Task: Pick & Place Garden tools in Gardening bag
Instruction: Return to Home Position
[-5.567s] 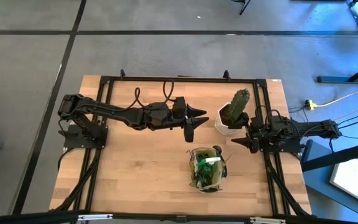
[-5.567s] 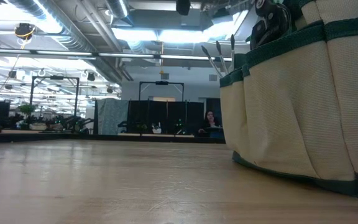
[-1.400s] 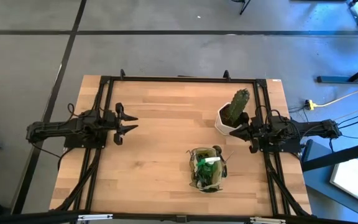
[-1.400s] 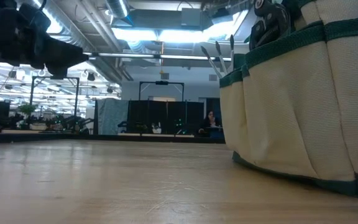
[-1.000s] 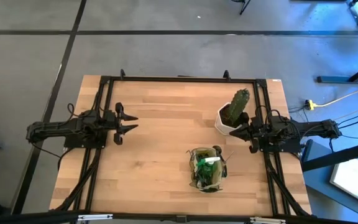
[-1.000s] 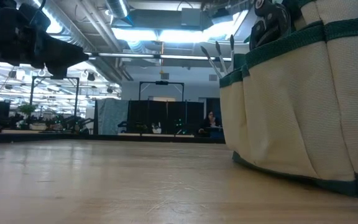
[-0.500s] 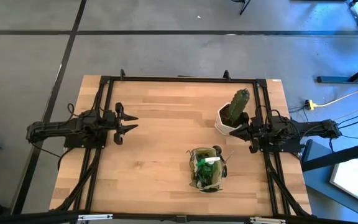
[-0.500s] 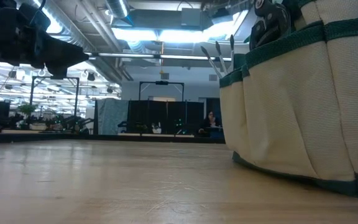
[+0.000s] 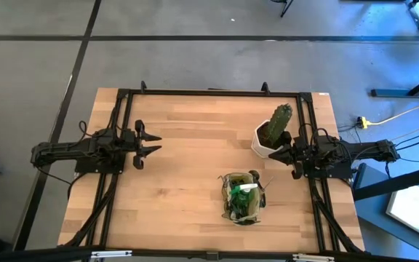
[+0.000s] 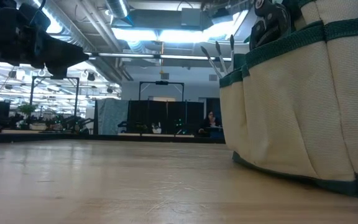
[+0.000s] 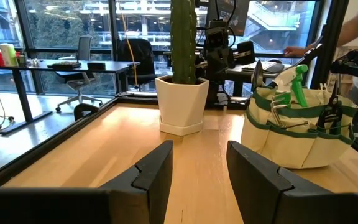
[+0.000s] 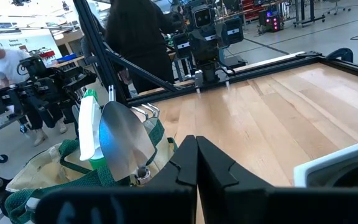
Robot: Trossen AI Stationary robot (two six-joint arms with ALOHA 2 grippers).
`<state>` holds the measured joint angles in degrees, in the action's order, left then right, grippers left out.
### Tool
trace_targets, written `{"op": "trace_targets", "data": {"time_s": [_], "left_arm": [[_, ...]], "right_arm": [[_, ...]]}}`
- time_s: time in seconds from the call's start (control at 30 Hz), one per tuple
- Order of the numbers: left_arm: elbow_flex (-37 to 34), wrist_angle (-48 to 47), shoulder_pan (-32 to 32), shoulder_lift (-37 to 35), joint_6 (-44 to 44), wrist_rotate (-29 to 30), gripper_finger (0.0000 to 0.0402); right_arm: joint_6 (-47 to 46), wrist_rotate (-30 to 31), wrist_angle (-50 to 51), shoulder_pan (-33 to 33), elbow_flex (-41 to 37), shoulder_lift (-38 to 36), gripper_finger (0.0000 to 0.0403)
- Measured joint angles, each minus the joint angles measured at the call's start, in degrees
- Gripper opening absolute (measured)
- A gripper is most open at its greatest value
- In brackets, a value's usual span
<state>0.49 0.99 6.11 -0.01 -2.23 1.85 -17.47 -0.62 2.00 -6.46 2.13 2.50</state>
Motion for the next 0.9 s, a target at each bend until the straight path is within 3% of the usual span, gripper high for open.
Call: {"op": "trace_targets", "data": {"time_s": [0.9], "left_arm": [[0.0, 0.02, 0.0, 0.0, 0.01, 0.01, 0.0145]], "right_arm": [[-0.02, 0.0, 0.0, 0.0, 0.0, 0.0, 0.0001]]}}
